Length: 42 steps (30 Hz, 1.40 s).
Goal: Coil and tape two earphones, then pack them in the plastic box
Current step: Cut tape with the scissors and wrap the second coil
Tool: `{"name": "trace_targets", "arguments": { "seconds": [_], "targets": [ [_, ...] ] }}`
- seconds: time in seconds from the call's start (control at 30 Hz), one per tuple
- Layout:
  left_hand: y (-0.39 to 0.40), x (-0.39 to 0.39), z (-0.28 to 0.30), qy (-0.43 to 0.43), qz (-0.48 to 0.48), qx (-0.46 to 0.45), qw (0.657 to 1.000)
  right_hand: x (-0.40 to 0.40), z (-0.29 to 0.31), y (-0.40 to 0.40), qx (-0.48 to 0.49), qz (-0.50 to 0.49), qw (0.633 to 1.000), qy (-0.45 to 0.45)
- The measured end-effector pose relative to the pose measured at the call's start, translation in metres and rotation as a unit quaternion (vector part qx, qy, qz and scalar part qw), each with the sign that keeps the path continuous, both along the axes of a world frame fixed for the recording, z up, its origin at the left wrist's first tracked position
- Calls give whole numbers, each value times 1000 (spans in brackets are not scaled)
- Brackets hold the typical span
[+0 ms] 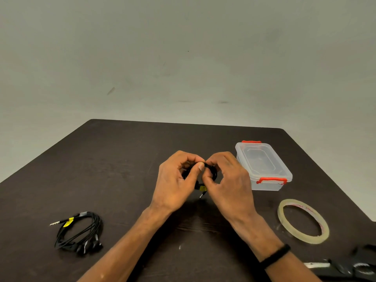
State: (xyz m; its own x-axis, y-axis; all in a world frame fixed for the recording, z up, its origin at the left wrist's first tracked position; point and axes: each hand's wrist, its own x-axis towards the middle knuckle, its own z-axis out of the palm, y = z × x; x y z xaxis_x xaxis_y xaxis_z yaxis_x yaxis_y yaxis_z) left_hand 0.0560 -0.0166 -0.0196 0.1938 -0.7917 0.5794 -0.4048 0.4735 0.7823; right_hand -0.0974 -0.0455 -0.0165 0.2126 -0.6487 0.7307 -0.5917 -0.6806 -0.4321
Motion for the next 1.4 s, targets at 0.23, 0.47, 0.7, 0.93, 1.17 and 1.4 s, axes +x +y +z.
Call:
{"name": "trace_targets", "arguments": {
  "seconds": [0.23,0.47,0.7,0.93,1.17,1.4],
  "targets": [
    [0,-6,1,69,-37,54,995,-4,0,-1,-11,-38,999,12],
    [2,-8,6,84,-50,52,994,0,6,8,45,-8,995,-86],
    [4,-5,8,88,-27,55,994,-5,17,10,148,65,970,-182],
    [4,-3,8,76,-13,54,996,-4,18,6,165,110,953,-231],
    [3,-2,7,77,0,49,996,-6,20,5,178,150,941,-246],
    [0,1,5,62,28,51,996,-6,21,8,153,169,955,-191]
  ]
}}
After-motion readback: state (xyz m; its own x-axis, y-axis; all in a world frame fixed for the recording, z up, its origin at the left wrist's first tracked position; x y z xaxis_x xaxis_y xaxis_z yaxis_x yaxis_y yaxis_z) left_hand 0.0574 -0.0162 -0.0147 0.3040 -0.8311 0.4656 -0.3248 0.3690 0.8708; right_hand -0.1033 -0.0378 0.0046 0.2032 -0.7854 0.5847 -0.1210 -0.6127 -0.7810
